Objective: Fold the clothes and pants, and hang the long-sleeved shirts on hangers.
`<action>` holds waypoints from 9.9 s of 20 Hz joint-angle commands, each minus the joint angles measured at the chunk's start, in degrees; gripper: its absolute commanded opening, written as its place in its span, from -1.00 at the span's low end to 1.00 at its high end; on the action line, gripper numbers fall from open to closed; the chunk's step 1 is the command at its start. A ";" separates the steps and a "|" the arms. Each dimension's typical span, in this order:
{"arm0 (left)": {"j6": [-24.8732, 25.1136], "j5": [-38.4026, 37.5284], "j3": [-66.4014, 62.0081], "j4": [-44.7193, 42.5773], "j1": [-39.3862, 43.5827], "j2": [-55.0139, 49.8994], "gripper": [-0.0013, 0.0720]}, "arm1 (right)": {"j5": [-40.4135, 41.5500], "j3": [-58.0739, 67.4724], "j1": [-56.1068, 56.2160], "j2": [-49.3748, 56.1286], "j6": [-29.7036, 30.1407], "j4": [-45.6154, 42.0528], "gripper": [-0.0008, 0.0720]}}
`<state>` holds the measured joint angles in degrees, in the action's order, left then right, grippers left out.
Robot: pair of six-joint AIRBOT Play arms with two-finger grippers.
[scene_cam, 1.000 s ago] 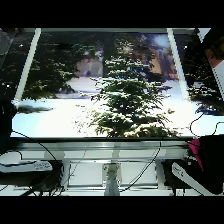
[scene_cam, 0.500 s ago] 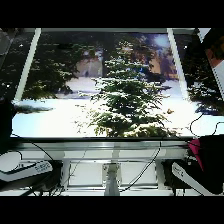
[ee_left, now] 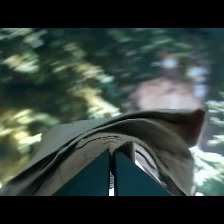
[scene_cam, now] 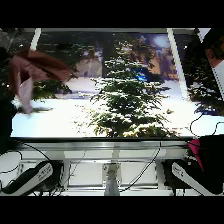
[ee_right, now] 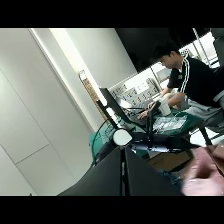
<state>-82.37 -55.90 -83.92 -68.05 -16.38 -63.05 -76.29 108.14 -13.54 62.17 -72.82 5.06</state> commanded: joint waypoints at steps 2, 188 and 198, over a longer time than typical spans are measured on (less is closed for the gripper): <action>0.52 -2.08 -2.36 1.64 17.07 1.25 -0.93 | 1.01 0.07 0.07 0.00 -0.07 -1.49 -0.94; 15.87 18.32 46.25 35.08 27.23 -6.99 -0.93 | 2.40 -58.86 -2.16 25.79 -7.21 -45.44 0.14; 15.87 18.34 46.25 35.08 27.23 -6.99 -0.93 | 14.34 -58.86 1.55 28.85 -11.69 -45.35 0.14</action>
<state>-66.54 -37.58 -37.63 -32.95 10.92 -70.08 -66.02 49.28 -12.64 90.65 -83.40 -39.94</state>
